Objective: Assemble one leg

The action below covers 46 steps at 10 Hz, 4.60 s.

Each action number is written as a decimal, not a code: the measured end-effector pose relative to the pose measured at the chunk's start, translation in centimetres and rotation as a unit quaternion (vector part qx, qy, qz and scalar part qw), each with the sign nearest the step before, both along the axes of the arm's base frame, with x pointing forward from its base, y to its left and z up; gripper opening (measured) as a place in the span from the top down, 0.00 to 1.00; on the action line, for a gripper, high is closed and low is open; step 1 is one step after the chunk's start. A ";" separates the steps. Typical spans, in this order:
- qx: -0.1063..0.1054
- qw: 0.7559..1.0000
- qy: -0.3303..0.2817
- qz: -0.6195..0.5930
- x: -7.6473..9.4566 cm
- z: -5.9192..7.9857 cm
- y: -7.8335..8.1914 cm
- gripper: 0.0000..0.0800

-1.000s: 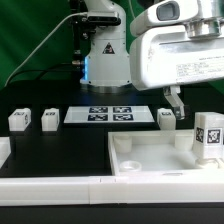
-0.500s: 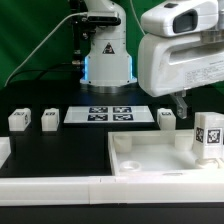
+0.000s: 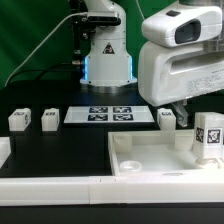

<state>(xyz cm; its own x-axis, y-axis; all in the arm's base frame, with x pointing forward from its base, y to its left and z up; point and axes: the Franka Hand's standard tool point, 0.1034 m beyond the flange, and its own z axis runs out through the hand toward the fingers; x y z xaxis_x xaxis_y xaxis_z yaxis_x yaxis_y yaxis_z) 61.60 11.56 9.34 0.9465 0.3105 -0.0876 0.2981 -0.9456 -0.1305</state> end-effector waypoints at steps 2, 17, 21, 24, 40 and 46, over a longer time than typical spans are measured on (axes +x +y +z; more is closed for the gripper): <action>0.001 1.000 -0.006 -0.001 0.0 -0.9 0.1 0.19; -0.022 0.971 0.020 -0.236 -0.1 -1.0 0.1 0.63; -0.043 0.894 0.040 -0.444 0.0 -0.9 0.7 0.63; -0.052 0.831 0.055 -0.552 0.0 -0.9 1.0 0.63; -0.001 0.999 0.006 -0.041 -0.4 -1.2 1.1 0.19; 0.010 0.999 -0.004 0.047 -0.4 -1.2 0.9 0.53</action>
Offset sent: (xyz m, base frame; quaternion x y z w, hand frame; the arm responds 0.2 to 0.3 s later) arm -0.0041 -0.0037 0.0030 -0.0065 0.0005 -0.0079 0.9999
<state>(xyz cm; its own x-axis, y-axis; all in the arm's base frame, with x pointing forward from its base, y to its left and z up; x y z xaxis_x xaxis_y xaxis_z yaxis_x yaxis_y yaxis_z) 61.23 12.48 8.13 0.9141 0.3987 -0.0739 0.3855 -0.9110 -0.1468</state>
